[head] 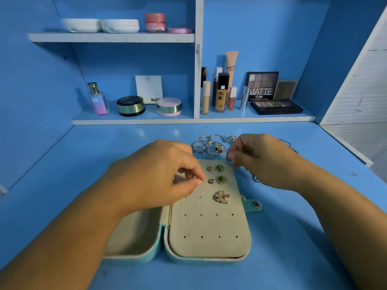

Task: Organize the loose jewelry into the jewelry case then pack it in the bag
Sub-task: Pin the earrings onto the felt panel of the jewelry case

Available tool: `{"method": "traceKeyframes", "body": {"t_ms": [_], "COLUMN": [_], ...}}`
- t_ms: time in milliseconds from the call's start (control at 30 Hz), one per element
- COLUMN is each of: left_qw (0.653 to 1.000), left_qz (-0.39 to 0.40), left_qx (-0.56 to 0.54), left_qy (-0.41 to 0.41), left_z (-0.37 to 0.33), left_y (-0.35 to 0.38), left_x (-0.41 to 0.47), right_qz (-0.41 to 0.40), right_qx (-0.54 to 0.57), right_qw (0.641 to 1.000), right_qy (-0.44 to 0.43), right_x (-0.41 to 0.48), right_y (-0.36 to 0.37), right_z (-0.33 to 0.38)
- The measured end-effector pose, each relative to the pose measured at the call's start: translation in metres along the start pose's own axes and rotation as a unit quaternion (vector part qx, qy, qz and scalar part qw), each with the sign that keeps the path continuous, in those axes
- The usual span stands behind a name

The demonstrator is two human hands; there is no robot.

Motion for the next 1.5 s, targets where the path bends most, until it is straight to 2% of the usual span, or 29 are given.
{"method": "traceKeyframes", "body": {"t_ms": [267,767,967,1233,1500], "left_qw": [0.996,0.992,0.997,0.995,0.979], "left_qz": [0.039,-0.005,0.062,0.026,0.115], "left_qx": [0.074,0.123,0.043,-0.034,-0.087], "left_qy": [-0.006,0.031,-0.031,-0.092,-0.143], "left_z": [-0.005,-0.013,-0.004,0.015,0.023], "left_y": [0.004,0.007,0.004,-0.002,0.008], "left_x": [-0.004,-0.009,-0.011,-0.001,0.003], "right_qz": [0.014,-0.001,-0.024,-0.056,-0.087], "right_qx": [0.025,0.067,0.118,0.166,0.220], "right_qw": [0.999,0.996,0.989,0.981,0.969], "right_qy": [0.026,0.062,0.086,0.088,0.071], "right_x": [-0.002,-0.003,-0.004,-0.004,-0.004], "right_y": [0.004,0.006,0.005,0.001,0.001], "right_z": [0.002,0.002,0.003,0.005,0.009]}}
Point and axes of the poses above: each hand's wrist, its own x-axis towards the middle knuckle, its own y-axis out of the palm, z = x × y, the point moved 3 cm from there along x, towards the middle knuckle, and after that the axes turned 11 degrees about -y, right-handed, at the moved point
